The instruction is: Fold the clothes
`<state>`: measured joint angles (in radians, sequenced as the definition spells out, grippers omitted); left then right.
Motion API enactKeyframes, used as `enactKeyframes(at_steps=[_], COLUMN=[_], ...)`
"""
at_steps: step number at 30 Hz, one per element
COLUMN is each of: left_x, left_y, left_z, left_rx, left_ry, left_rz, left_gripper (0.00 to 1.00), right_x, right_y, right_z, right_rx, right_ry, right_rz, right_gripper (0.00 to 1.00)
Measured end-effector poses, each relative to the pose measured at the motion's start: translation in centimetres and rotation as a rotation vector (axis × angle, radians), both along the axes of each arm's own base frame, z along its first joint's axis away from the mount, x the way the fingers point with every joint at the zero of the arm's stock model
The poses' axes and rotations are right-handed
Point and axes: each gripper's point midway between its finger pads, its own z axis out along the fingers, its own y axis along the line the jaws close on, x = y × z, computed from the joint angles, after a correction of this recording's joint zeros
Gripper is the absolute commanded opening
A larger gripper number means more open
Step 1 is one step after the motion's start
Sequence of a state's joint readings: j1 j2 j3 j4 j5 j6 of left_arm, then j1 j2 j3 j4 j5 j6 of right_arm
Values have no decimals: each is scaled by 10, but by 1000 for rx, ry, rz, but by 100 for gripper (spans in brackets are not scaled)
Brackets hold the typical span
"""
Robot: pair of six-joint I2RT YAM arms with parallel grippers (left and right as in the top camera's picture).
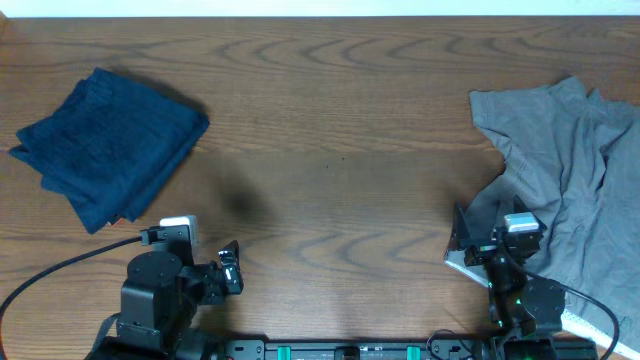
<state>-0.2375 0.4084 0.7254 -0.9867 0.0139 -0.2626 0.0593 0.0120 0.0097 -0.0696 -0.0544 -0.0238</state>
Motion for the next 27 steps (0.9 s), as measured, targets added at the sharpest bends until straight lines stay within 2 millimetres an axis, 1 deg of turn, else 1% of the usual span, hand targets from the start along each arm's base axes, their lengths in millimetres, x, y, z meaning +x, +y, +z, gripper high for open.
enactKeyframes(at_steps=[25,27], left_x=[0,0], left_y=[0,3], left_z=[0,0], left_rx=[0,4], left_ry=[0,-2], left_rz=[0,14], left_gripper=[98,98], right_x=[0,0], right_y=[0,0], right_z=[0,0], right_rx=[-32,-32], right_ry=[-3,-4], right_rz=[2,2], right_gripper=[99,99])
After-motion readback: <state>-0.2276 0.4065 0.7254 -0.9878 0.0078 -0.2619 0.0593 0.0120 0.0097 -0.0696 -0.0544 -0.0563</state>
